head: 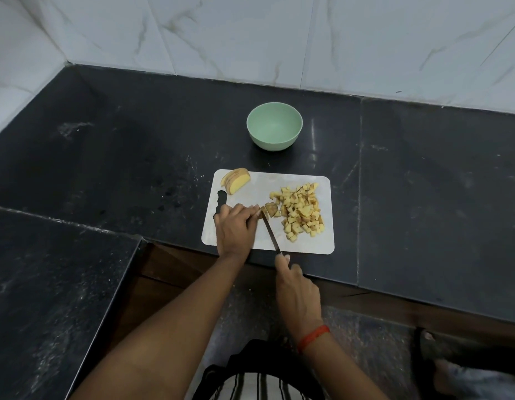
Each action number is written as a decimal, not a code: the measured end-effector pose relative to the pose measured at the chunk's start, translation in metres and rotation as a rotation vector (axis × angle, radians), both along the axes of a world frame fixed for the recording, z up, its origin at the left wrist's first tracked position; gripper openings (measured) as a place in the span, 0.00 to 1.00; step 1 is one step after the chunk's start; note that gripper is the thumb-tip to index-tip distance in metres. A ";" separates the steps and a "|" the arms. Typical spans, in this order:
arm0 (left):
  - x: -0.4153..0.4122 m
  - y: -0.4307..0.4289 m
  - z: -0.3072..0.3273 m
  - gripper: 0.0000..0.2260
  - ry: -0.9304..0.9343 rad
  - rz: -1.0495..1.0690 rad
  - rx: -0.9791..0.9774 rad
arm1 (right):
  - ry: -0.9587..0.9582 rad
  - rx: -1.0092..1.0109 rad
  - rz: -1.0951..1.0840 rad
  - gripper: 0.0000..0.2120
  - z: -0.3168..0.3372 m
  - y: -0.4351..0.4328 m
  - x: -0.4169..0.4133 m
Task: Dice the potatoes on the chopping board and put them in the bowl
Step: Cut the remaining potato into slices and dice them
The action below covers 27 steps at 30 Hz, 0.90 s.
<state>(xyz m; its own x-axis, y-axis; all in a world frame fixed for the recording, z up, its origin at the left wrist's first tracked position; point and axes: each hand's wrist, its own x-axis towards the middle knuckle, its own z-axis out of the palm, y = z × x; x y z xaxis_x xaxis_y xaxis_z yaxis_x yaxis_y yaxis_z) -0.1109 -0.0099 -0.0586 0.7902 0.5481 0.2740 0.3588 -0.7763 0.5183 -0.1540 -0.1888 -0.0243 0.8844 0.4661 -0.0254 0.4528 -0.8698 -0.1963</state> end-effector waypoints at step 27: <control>-0.010 0.002 0.005 0.08 -0.059 -0.133 -0.113 | -0.018 0.049 -0.009 0.11 -0.003 0.029 0.028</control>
<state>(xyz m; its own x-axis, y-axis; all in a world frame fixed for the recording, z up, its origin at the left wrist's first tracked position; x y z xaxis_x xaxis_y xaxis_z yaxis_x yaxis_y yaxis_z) -0.1212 -0.0077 -0.0533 0.8421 0.4702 0.2642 0.2237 -0.7503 0.6221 -0.1264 -0.1599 -0.0273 0.8886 0.4585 0.0128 0.4488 -0.8634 -0.2306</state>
